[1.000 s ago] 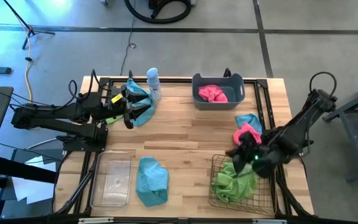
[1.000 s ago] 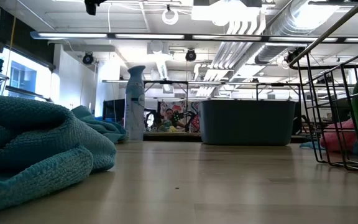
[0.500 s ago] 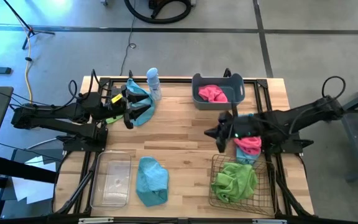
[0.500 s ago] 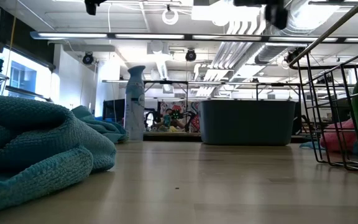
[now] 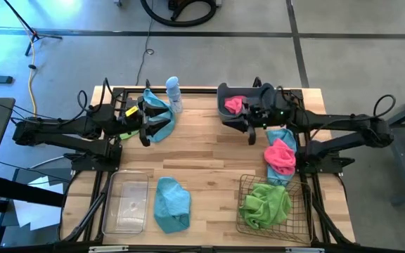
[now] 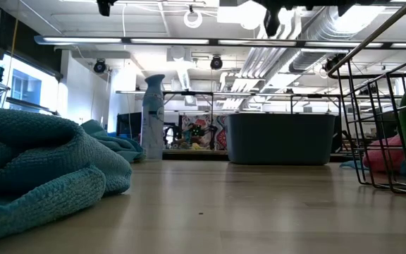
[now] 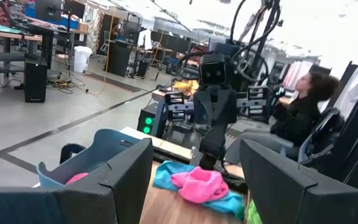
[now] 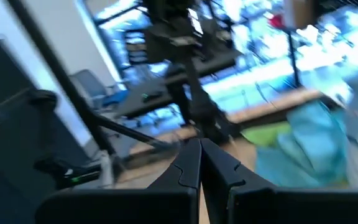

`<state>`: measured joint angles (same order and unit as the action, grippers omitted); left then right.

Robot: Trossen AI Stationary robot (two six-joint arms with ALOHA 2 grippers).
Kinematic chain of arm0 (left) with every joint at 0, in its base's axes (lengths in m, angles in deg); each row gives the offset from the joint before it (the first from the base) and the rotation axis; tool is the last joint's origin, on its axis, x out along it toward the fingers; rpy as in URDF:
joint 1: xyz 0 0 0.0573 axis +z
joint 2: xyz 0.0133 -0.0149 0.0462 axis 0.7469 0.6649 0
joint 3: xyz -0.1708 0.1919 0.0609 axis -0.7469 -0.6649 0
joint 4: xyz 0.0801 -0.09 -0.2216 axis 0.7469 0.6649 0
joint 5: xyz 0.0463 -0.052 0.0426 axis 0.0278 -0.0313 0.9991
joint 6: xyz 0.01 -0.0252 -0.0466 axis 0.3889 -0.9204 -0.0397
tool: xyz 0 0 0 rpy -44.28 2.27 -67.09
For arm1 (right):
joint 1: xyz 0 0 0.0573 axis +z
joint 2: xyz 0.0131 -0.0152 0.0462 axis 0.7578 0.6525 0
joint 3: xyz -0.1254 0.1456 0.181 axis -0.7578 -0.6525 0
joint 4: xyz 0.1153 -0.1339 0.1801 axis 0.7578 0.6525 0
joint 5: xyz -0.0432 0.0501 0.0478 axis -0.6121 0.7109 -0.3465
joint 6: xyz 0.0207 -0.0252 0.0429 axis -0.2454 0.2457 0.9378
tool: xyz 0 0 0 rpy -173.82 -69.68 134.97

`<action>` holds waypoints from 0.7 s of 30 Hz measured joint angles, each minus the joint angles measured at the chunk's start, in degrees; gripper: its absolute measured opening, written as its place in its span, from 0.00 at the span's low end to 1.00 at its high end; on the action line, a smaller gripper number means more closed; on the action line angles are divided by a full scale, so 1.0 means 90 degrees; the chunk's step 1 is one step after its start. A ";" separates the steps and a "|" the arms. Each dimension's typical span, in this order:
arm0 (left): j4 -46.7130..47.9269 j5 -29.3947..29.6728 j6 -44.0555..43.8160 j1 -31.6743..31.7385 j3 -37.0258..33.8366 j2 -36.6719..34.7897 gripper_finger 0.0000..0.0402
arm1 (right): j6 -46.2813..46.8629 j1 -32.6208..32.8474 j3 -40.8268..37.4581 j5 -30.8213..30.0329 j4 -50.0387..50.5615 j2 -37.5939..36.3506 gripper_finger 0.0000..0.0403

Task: Sort microfiber towel by color & place in baskets
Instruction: Put the bottom left blue microfiber towel into the transparent bin

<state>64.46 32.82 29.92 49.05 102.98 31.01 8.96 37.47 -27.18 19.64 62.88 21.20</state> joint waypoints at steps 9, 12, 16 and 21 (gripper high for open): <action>-0.0196 0.0000 -0.0476 0.0000 0.0010 0.0000 0.57 | -0.0515 -0.0108 0.0000 0.0639 -0.0674 0.0000 0.00; -0.0195 0.0000 -0.0362 0.0000 0.0010 0.0000 0.57 | -0.0489 -0.0107 0.0000 0.0694 -0.0673 0.0000 0.00; -0.0201 -0.0009 -0.0310 -0.0046 0.0010 0.0032 0.57 | -0.0462 -0.0106 0.0000 0.0697 -0.0672 0.0000 0.00; 0.1241 -0.0246 -0.0030 -0.0518 0.0649 0.0598 0.57 | -0.0463 -0.0121 0.0000 0.0639 -0.0668 0.0000 0.00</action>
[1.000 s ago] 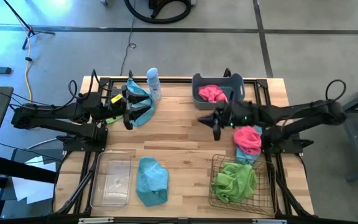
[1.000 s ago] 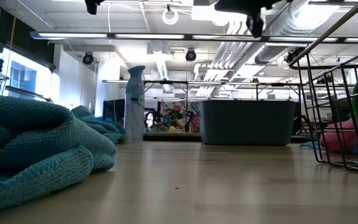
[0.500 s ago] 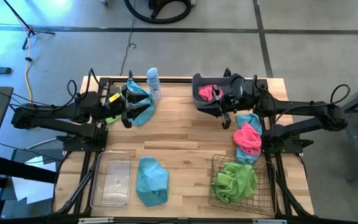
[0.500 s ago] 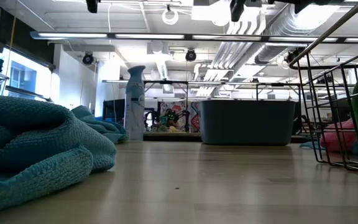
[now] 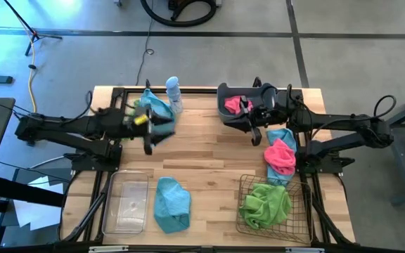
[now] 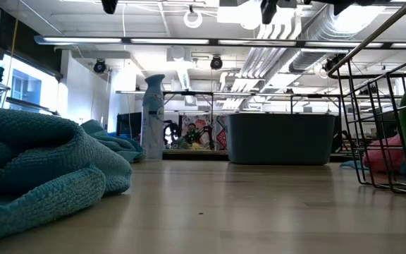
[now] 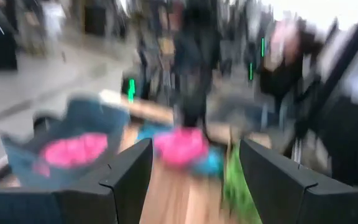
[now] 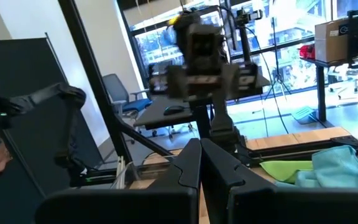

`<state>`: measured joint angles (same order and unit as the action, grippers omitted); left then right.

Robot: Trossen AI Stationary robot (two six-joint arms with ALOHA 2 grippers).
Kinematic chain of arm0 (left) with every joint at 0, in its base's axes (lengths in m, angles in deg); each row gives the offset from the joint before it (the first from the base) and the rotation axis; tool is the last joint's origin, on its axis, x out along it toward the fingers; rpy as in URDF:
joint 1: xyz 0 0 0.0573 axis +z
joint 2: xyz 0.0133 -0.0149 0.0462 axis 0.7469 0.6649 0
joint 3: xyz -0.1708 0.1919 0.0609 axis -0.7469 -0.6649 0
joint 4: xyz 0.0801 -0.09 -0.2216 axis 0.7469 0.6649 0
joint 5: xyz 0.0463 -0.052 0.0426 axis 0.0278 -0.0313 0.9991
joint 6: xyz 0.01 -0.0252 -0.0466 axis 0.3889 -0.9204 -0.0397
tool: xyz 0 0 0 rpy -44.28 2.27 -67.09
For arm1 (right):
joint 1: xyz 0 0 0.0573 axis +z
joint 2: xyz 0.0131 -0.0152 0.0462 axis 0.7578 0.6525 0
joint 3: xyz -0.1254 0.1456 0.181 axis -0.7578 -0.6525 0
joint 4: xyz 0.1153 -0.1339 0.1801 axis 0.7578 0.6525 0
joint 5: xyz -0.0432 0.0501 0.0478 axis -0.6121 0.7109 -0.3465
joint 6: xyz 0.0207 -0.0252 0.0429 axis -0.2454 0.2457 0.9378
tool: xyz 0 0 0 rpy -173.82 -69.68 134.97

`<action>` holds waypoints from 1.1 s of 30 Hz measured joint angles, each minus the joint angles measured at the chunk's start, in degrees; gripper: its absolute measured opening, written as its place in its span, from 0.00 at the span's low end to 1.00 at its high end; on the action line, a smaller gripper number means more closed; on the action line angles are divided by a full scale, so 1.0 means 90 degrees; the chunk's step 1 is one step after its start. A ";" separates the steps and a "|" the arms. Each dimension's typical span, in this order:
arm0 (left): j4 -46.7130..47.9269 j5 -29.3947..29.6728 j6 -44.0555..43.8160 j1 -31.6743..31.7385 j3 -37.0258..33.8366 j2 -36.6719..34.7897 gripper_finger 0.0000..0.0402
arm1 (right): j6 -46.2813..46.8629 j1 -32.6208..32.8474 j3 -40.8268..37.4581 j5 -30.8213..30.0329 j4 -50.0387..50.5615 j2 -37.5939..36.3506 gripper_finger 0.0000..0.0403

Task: Sort microfiber towel by color & place in baskets
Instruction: Put the bottom left blue microfiber towel into the transparent bin

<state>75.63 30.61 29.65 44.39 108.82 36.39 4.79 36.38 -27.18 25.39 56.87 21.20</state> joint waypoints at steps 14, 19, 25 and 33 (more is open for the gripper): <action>0.4417 -0.1296 0.0065 -0.1062 0.2044 0.1861 0.59 | 0.0376 0.0000 -0.0002 -0.0989 0.0371 0.0000 0.00; 0.4693 -0.2146 -0.0158 -0.1335 0.2049 0.2505 0.64 | 0.0509 0.0022 -0.0002 -0.0986 0.0385 0.0000 0.00; 0.4726 -0.2207 -0.0584 -0.2020 0.2332 0.3347 0.67 | 0.0502 0.0104 -0.0002 -0.0854 0.0663 -0.0002 0.00; 0.4917 -0.1641 -0.1091 -0.2693 0.3309 0.4791 0.68 | 0.0311 0.0102 -0.0002 -0.0682 0.1565 -0.0002 0.00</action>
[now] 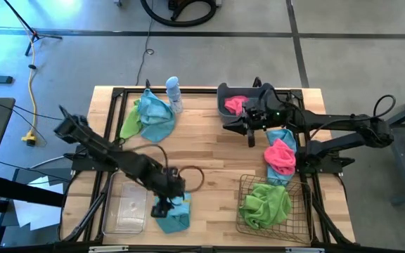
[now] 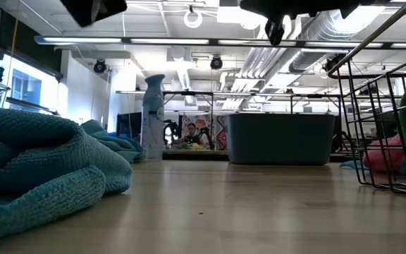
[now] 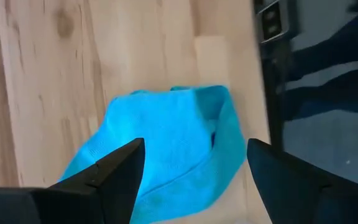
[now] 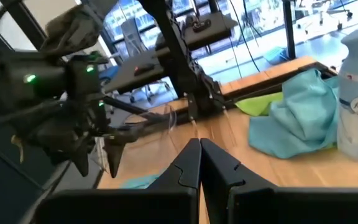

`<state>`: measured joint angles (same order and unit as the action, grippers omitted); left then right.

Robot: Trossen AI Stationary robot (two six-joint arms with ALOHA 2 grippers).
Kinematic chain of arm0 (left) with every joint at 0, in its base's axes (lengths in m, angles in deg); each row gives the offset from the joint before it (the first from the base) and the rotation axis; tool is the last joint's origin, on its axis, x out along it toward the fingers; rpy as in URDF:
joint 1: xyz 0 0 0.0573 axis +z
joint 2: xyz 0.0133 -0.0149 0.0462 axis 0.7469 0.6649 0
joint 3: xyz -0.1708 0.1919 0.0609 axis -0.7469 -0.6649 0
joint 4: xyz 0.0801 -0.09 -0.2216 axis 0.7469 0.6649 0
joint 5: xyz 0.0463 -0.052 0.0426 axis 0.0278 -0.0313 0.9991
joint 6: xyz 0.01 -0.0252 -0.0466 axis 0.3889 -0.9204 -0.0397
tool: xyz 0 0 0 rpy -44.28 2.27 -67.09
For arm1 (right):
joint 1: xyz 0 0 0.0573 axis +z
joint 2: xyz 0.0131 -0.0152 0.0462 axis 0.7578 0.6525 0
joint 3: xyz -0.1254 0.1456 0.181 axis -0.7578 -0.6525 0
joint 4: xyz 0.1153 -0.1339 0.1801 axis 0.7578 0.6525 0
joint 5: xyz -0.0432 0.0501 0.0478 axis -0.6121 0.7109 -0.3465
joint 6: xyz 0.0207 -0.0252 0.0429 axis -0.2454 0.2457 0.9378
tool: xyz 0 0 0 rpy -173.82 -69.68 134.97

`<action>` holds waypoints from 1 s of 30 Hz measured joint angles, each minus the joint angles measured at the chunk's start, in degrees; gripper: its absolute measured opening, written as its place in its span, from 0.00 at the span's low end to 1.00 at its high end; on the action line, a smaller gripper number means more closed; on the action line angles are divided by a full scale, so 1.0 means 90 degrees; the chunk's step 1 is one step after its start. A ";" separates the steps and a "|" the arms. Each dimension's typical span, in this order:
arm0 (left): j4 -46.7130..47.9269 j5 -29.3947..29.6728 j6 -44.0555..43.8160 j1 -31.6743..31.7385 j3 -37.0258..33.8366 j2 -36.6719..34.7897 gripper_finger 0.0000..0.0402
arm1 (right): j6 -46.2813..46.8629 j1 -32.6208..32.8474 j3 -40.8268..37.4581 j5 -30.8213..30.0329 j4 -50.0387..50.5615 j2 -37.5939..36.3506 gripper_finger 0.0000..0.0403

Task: Sort microfiber towel by color & place in baskets
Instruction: Put the bottom left blue microfiber towel into the transparent bin

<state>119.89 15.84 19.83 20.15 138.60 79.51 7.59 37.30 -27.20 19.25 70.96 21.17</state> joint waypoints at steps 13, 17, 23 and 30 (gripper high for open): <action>0.0320 0.0194 -0.1073 -0.0321 0.0231 0.1489 0.68 | -0.0375 0.0000 0.0000 0.0308 -0.0044 -0.0002 0.00; 0.0305 0.0201 -0.1085 -0.0342 0.0228 0.1672 0.68 | -0.0562 0.0000 0.0000 0.0311 -0.0046 -0.0010 0.00; 0.0260 0.0255 -0.1138 -0.0334 0.0067 0.1875 0.68 | -0.0684 0.0000 0.0000 0.0311 -0.0048 -0.0010 0.00; -0.0563 0.0213 -0.1329 -0.0328 -0.0569 0.2021 0.68 | -0.0696 0.0000 0.0000 0.0311 -0.0050 -0.0010 0.00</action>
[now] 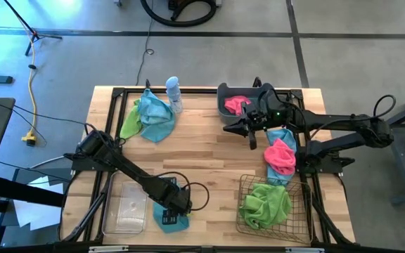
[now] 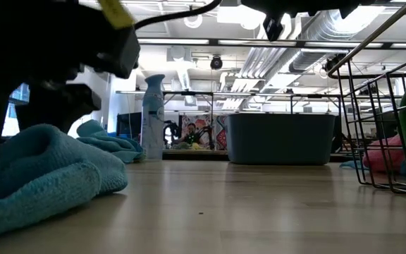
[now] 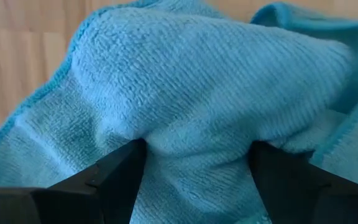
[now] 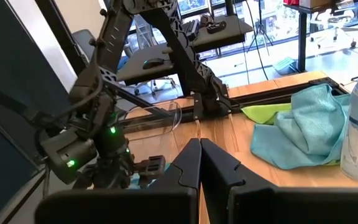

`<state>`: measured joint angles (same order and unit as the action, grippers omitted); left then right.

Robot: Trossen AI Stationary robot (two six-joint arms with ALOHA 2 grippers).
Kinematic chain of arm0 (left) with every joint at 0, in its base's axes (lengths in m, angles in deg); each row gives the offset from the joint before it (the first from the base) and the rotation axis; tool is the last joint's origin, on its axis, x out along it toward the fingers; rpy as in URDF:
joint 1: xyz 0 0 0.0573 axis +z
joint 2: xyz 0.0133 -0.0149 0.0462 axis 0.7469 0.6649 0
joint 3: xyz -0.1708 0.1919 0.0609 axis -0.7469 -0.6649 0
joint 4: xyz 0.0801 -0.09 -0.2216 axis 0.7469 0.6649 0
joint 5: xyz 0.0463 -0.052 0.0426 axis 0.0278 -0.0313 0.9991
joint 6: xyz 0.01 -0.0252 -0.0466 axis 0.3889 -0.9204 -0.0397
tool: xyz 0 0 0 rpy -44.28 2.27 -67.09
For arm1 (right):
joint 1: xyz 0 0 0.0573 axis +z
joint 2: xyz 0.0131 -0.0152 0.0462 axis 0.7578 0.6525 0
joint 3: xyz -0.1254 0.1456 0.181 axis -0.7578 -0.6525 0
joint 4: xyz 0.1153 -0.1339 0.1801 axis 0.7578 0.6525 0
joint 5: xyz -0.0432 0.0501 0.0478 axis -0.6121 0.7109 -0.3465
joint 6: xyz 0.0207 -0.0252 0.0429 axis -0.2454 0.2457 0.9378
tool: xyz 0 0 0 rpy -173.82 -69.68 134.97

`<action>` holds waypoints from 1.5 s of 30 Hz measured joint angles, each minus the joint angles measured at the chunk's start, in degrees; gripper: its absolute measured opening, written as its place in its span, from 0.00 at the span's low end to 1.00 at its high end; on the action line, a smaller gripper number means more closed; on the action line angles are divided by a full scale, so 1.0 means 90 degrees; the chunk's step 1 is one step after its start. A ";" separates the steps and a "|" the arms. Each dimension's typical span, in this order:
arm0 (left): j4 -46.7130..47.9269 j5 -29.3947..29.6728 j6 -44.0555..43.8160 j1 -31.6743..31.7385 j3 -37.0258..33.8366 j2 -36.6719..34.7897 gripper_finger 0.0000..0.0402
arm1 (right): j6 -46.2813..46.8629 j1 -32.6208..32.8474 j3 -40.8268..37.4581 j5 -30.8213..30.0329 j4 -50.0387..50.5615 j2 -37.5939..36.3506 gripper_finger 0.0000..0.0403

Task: Sort microfiber towel by color & place in baskets
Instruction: Put the bottom left blue microfiber towel into the transparent bin

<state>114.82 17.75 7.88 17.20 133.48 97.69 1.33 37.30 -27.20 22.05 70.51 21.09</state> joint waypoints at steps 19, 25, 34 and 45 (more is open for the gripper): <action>-0.0062 -0.0389 0.0652 0.0160 -0.0263 -0.0366 0.04 | -0.0002 -0.0004 0.0000 -0.0051 -0.0001 0.0000 0.00; -0.0031 0.0005 0.0924 0.0498 -0.0242 -0.1497 0.01 | -0.0002 -0.0002 0.0000 -0.0051 -0.0007 0.0000 0.00; 0.0673 0.0767 0.0866 0.1029 -0.0232 -0.3898 0.00 | -0.0029 -0.0005 0.0000 -0.0053 -0.0030 0.0000 0.00; 0.2288 0.1384 0.0602 0.1129 -0.0226 -0.5661 0.00 | 0.0056 -0.0005 0.0000 -0.0058 -0.0043 0.0000 0.00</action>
<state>135.42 30.21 13.29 27.36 131.45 46.75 1.83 37.26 -27.20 21.52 70.12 21.09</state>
